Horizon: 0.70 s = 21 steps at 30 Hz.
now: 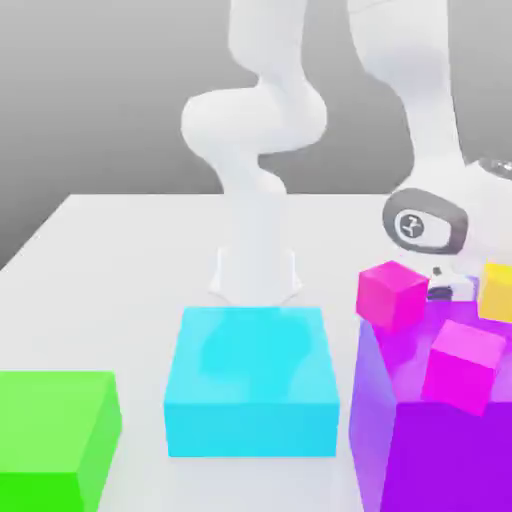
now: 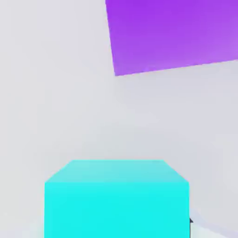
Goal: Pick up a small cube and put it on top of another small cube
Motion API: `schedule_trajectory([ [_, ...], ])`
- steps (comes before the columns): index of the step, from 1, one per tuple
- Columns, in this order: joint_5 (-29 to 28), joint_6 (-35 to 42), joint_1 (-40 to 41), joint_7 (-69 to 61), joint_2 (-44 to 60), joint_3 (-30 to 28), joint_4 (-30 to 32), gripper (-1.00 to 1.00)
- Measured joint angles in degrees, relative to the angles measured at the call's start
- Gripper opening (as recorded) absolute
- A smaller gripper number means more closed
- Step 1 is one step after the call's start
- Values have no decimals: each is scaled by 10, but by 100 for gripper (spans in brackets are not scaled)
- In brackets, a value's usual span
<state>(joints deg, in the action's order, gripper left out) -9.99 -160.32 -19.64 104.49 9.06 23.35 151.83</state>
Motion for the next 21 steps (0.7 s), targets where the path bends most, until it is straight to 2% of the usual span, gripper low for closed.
schedule_trajectory([
  [8,233,107,3,-229,-82,47,-116,-100],
  [11,282,167,2,-295,-120,30,-156,-100],
  [15,275,263,38,-332,-181,-8,-178,-100],
  [21,199,410,113,-331,-273,-73,-177,-100],
])
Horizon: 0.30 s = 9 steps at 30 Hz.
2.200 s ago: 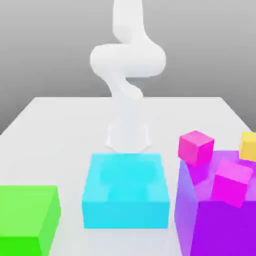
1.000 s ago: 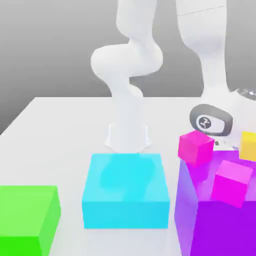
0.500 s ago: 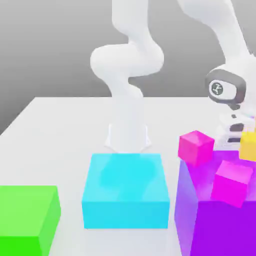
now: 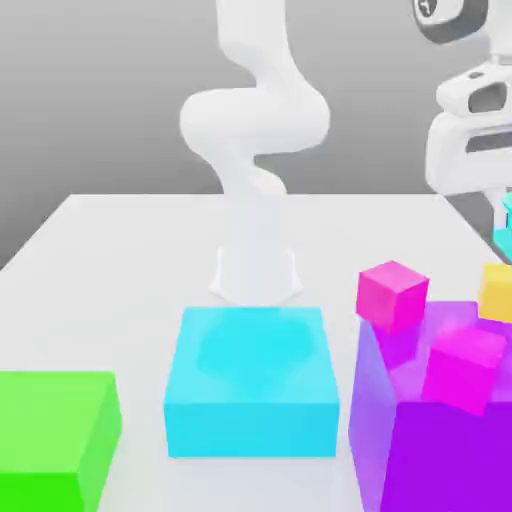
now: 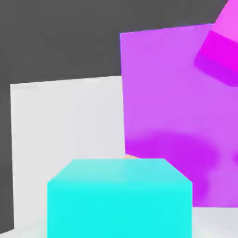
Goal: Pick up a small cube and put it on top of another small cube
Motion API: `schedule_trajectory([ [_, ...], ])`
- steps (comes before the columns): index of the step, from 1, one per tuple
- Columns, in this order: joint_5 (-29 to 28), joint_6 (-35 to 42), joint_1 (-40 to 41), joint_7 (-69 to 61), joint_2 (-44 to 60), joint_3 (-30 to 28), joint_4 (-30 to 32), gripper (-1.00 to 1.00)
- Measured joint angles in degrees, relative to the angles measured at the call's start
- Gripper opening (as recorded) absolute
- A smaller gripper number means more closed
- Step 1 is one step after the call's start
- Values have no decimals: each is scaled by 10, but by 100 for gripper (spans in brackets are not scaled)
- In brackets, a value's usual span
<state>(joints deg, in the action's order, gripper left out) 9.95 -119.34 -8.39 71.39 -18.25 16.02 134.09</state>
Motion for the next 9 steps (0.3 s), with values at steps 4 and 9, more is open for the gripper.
schedule_trajectory([
  [4,-38,8,36,13,-17,-18,37,-100],
  [9,-41,-34,38,15,-2,-15,66,100],
])
